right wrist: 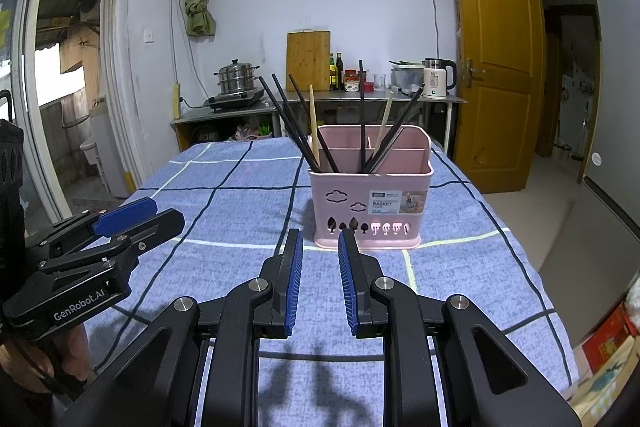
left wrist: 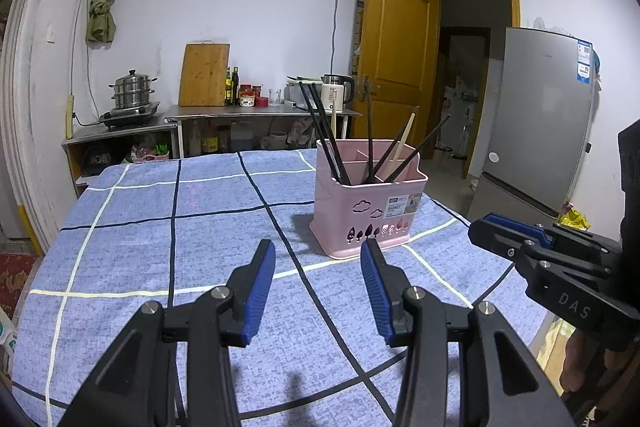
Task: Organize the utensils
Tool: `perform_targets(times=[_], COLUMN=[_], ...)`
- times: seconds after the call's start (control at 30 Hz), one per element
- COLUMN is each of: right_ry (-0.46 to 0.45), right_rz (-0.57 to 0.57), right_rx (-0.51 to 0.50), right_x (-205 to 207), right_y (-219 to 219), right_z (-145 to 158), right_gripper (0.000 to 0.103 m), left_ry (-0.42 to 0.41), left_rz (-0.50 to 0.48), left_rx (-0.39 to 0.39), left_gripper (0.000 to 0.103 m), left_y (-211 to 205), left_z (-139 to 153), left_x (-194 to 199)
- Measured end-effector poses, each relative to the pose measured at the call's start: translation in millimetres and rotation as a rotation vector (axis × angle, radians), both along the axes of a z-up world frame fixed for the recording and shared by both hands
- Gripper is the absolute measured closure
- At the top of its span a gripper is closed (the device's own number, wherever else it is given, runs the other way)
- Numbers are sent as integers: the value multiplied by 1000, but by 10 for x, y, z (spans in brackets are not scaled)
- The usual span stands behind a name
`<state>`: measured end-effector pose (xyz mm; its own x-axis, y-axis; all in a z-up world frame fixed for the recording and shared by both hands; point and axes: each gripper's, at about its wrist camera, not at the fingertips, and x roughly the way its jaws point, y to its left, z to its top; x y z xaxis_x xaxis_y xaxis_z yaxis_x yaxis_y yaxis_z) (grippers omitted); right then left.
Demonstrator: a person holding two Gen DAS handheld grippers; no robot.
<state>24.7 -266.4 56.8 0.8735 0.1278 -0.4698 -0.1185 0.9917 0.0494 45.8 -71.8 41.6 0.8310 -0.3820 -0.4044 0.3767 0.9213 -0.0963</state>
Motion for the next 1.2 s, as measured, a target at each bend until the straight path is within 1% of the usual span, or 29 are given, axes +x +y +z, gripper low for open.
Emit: perform_targets(times=[0.2, 0.8, 1.2], right_ry=[-2, 1, 6], right_rz=[-1, -1, -1], right_rx=[-2, -6, -8], right_x=[-2, 13, 7], right_y=[1, -12, -6], right_z=[2, -14, -22], right_gripper=[84, 84, 84], left_ry=[4, -7, -12], left_rz=[-7, 18, 5], left_rx=[-4, 1, 6], left_gripper=[57, 57, 57], left_y=[-1, 16, -13], left_z=[-5, -14, -8], left_x=[1, -13, -24])
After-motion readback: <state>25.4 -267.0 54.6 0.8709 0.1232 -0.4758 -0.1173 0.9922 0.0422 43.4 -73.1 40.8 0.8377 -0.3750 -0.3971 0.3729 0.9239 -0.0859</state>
